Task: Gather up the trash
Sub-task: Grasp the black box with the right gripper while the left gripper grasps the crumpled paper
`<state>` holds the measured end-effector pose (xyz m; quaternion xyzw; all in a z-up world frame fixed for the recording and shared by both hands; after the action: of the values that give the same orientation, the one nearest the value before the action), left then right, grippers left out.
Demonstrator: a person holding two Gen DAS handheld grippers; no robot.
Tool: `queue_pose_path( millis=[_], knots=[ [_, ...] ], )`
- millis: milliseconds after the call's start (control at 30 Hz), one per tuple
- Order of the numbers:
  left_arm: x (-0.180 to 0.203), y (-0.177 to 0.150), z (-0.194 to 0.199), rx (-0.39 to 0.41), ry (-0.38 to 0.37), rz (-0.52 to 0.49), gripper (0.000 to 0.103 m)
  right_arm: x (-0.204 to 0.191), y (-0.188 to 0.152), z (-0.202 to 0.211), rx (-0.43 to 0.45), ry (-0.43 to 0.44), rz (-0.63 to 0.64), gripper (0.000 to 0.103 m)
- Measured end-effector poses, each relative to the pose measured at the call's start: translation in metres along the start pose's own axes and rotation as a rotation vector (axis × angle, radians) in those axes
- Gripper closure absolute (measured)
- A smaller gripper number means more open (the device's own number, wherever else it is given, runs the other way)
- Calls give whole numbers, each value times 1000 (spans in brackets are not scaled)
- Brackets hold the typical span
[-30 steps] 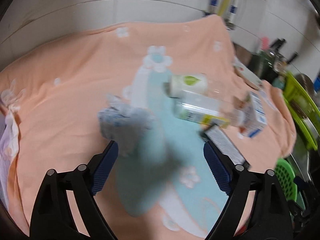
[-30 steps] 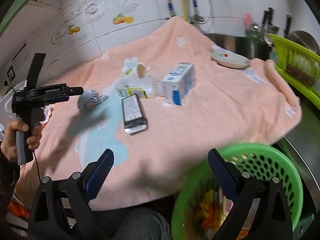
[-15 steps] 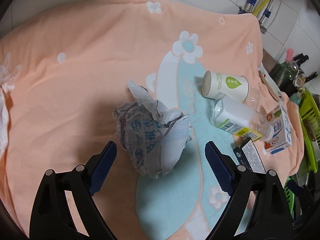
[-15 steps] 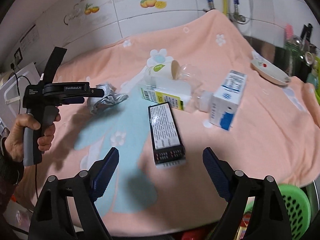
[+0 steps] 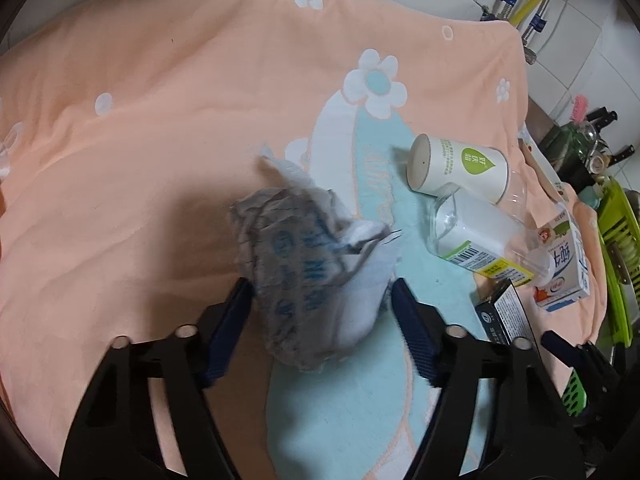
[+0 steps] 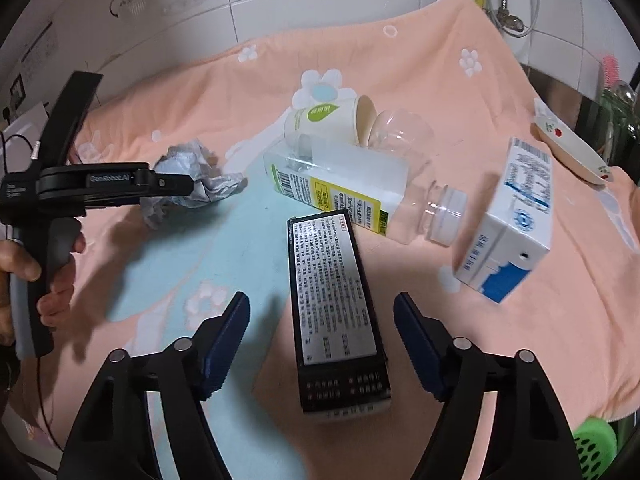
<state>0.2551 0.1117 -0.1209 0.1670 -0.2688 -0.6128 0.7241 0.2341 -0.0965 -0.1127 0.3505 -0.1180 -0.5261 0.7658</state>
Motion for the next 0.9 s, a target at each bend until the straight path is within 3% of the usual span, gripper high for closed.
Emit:
queue_pose_path(
  millis=[200,300,533,900],
  knots=[
    [-2,1,-1,7,-11,-9,56,-2,-1,-18,-22,-29,24,42],
    [-1,0,5,21,-20,-14,62,1,-3,-21,-24,-48,20,56],
    [11,-3,24,55,-51,-39,73,-1,-7,-7,6,-31,16,57],
    [52,-23,64,100,-165,-86,75,-3,-28,50,85,-20,-15,57]
  ],
)
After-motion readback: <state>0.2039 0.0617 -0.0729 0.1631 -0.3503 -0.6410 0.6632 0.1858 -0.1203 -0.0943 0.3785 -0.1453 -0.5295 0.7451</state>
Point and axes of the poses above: each gripper's, at about its wrist camera, not at the fingertips, and z roughly against the way its jaws point, x to its right, y to its top, the point moved 6 cm from there along -z, roughly the way its jaws point, and after that the axes turned 7 degrees about -z, right-handed, at the moved point
